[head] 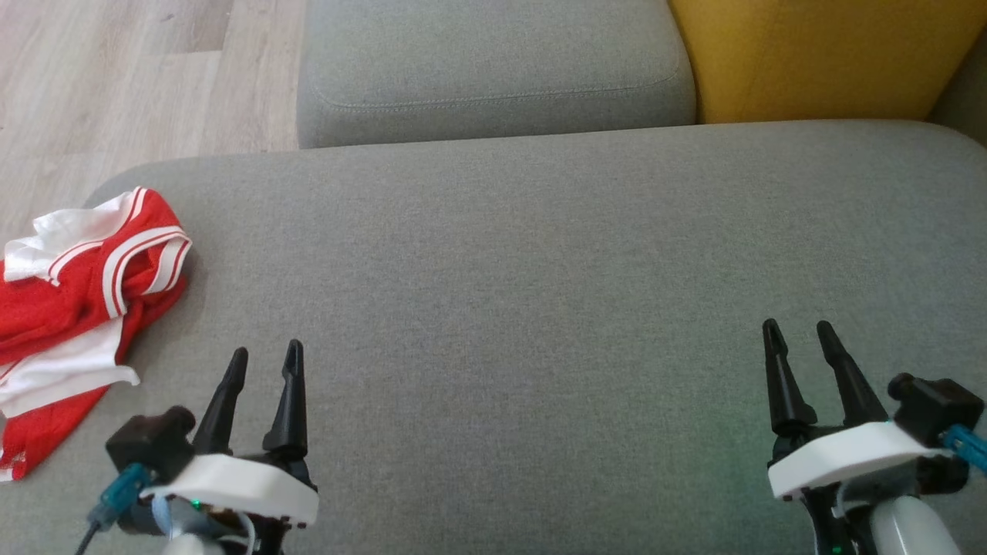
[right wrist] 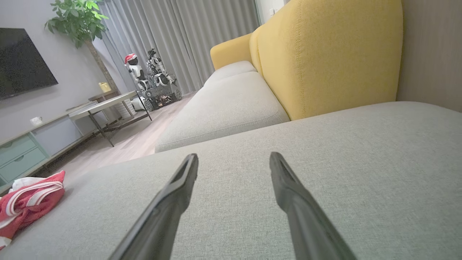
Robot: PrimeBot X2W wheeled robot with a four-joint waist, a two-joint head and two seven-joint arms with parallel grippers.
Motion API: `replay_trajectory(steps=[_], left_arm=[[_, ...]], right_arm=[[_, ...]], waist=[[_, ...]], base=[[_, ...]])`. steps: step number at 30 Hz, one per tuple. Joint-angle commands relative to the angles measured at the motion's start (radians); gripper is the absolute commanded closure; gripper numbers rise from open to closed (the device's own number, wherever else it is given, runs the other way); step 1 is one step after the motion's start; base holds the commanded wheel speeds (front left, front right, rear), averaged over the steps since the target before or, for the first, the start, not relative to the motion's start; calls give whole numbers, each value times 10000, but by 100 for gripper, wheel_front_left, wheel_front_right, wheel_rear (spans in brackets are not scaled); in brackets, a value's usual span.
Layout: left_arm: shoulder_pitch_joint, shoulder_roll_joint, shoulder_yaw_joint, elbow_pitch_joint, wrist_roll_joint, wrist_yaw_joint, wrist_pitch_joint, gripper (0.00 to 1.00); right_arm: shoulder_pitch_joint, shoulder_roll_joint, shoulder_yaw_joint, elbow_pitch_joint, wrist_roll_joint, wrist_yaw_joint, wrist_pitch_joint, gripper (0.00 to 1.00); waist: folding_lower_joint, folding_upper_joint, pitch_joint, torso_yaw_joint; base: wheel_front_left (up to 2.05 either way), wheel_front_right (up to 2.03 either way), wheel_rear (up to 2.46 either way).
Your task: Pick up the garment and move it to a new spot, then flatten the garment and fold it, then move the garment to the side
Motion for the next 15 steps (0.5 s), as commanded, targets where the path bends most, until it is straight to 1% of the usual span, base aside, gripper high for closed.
replay_trajectory(steps=[1,15], left_arm=[[-338,205,221,-315,330,71,-129,0],[-254,200,207,-221,1908,344,-539,0]], right_arm=[[-251,-89,175,-327,-336,-6,-152,0],[-202,-27,302,-308,-1963,-7,-367,0]], waist=[[0,0,-7,0],[0,0,-72,-31]], base=[[0,0,0],[0,0,0]])
